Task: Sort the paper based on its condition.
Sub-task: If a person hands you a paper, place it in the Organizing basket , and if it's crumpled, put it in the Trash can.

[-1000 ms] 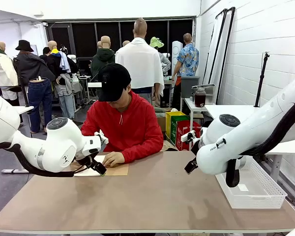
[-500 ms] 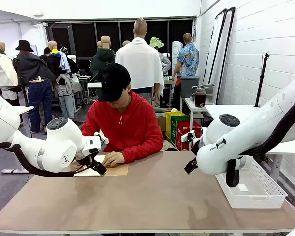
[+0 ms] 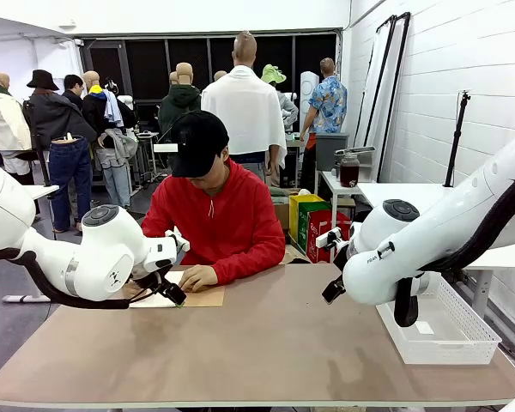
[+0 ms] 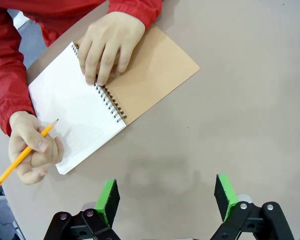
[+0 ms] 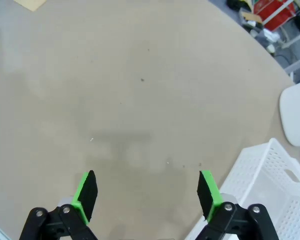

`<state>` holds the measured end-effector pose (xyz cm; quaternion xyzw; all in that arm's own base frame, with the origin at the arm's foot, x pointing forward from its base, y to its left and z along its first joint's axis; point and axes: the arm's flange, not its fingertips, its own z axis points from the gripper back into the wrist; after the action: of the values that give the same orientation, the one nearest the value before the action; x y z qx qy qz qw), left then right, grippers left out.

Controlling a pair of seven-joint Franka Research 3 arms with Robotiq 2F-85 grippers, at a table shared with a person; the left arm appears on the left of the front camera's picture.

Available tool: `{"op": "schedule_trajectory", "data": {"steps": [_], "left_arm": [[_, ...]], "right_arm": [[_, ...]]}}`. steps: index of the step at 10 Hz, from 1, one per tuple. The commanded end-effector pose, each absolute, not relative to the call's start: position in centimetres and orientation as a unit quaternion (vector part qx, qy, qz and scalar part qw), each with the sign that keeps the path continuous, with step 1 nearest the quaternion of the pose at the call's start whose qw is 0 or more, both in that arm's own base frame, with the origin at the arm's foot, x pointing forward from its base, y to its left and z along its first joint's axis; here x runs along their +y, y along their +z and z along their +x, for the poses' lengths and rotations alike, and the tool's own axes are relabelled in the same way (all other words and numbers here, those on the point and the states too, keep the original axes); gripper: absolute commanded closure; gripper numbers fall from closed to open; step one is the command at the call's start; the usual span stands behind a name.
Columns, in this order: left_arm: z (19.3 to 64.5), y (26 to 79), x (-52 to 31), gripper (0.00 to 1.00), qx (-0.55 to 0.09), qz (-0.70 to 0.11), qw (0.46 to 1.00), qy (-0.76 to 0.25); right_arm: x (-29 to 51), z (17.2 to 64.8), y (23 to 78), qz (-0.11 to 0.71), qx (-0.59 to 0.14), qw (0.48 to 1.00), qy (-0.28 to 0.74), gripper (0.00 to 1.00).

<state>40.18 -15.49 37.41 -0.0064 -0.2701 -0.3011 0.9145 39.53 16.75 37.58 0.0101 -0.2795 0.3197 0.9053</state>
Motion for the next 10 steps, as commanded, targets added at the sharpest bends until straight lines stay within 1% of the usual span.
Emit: {"op": "schedule_trajectory", "data": {"steps": [1,6,8,10], "left_arm": [[38.4,39.8,-15.5,0.00,-0.290,0.002,0.908,-0.302],[34.6,48.2,-14.9,0.00,-0.301,0.018,0.906,-0.296],[33.4,50.2,-14.8,0.00,-0.314,0.014,0.901,-0.299],[32.2,51.9,-14.7,0.00,-0.329,0.020,0.895,-0.301]], "right_arm": [[16.6,38.6,39.9,0.018,-0.298,0.900,0.318,0.00],[16.8,34.8,47.4,0.035,-0.337,0.872,0.353,0.00],[16.5,32.9,49.7,0.031,-0.352,0.864,0.360,0.00],[16.6,32.1,50.8,0.038,-0.364,0.855,0.369,0.00]]}}
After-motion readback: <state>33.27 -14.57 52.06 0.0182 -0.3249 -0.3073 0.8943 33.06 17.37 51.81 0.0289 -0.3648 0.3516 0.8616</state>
